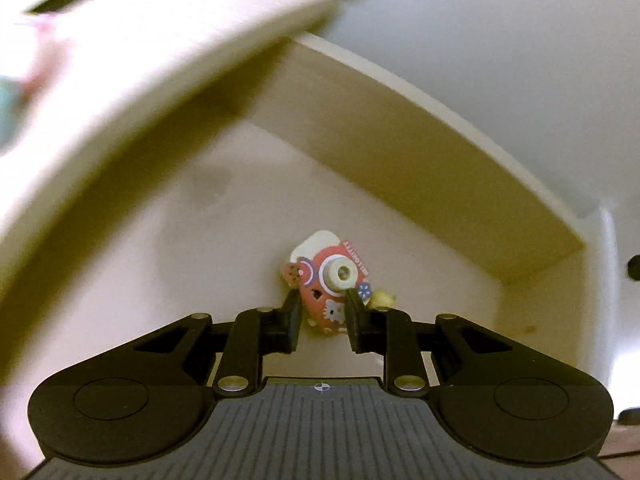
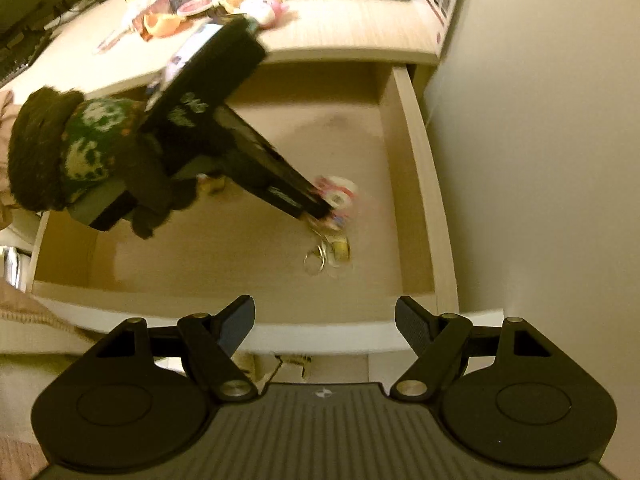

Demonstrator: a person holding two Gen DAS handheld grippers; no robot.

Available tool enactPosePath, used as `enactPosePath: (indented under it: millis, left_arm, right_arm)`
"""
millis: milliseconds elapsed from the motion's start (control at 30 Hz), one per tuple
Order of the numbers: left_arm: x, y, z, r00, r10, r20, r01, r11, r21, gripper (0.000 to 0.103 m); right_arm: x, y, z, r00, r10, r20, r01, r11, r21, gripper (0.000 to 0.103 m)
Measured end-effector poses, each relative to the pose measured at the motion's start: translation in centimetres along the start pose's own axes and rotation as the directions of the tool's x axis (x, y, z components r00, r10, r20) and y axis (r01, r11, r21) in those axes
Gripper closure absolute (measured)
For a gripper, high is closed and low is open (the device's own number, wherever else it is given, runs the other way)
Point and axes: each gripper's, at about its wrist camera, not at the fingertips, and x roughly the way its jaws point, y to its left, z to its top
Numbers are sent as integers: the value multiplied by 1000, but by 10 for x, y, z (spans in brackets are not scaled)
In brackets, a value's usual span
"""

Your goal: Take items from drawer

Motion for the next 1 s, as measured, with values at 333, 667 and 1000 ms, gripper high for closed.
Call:
enactPosePath:
  millis: [333,667,1000]
  left_arm:
    - [1,-16,-17,997,43,68,-41,999,-21,76]
    - [20,-1,0,988,-145,56,148,987,-57,69]
    - [-8,-8,-3,983,-151,107,148,988,38,69]
  right_arm:
    - [11,15,17,1000,-19,15,19,999,-32,25]
    - [17,15,11,1000,-22,-18,22,1000,9,25]
    - [20,11,14,1000,-6,2,6,1000,14,25]
